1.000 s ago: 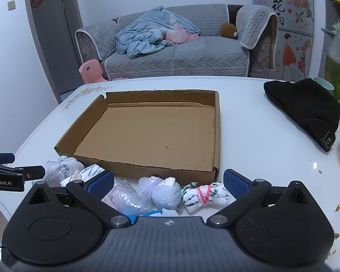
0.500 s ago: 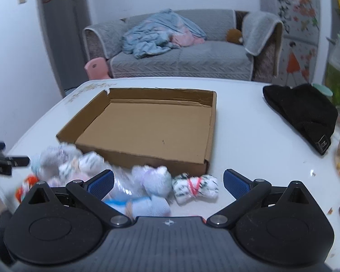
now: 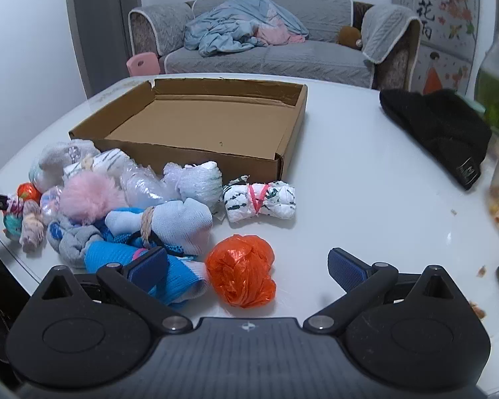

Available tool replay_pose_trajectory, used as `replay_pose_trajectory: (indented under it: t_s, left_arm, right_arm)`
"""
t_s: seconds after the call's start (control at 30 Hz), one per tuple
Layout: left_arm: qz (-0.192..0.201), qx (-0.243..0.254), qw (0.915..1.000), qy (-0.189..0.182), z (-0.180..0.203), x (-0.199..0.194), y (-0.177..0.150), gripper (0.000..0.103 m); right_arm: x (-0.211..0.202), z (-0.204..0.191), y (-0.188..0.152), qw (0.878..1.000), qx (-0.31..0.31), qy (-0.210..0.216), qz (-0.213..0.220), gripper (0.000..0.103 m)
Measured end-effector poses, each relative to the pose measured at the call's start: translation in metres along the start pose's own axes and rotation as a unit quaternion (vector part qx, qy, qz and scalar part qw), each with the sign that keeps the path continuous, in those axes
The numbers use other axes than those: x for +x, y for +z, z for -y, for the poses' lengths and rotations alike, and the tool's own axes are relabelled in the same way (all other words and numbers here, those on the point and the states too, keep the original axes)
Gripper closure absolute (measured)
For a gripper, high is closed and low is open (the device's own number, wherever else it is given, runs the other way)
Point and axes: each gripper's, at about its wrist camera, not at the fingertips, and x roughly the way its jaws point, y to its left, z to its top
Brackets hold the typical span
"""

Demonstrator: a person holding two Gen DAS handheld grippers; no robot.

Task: Organize objects
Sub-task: 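Grasp an orange wrapped ball with the right tool while the left tool grasps another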

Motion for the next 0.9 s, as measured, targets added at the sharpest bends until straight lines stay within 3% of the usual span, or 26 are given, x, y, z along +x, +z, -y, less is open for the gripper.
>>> replay_pose_trajectory:
  t_s: [0.17, 0.27, 0.33, 0.43, 0.67, 0.73, 0.9]
  left_arm:
    - [0.008, 0.023, 0.9994, 0.025, 0.003, 0.004, -0.001, 0.000]
    - [0.009, 0.053, 0.9972, 0.052, 0.013, 0.011, -0.006, 0.001]
    - [0.018, 0.070, 0.9958, 0.056, 0.018, 0.015, -0.007, 0.001]
    - [0.022, 0.075, 0.9962, 0.039, 0.020, 0.018, -0.004, 0.001]
    - [0.025, 0.053, 0.9983, -0.007, 0.008, 0.026, -0.004, 0.001]
    - [0.027, 0.044, 0.9985, -0.017, 0.005, 0.027, -0.005, 0.000]
    - [0.025, 0.011, 0.9982, -0.054, -0.010, 0.035, -0.004, 0.000]
  right_arm:
    - [-0.005, 0.011, 0.000, 0.998, 0.038, 0.042, 0.020, 0.001]
    - [-0.010, 0.015, 0.001, 0.998, 0.047, 0.024, 0.036, 0.001]
    - [-0.008, 0.018, 0.001, 0.998, 0.057, 0.011, 0.037, 0.010]
    - [-0.001, 0.021, -0.001, 0.998, 0.059, -0.003, 0.022, 0.025]
    - [0.008, 0.012, -0.010, 1.000, 0.025, -0.011, -0.005, 0.040]
    - [0.008, 0.011, -0.012, 1.000, 0.020, -0.005, -0.007, 0.056]
    - [0.008, 0.011, -0.017, 1.000, 0.007, -0.006, -0.010, 0.060]
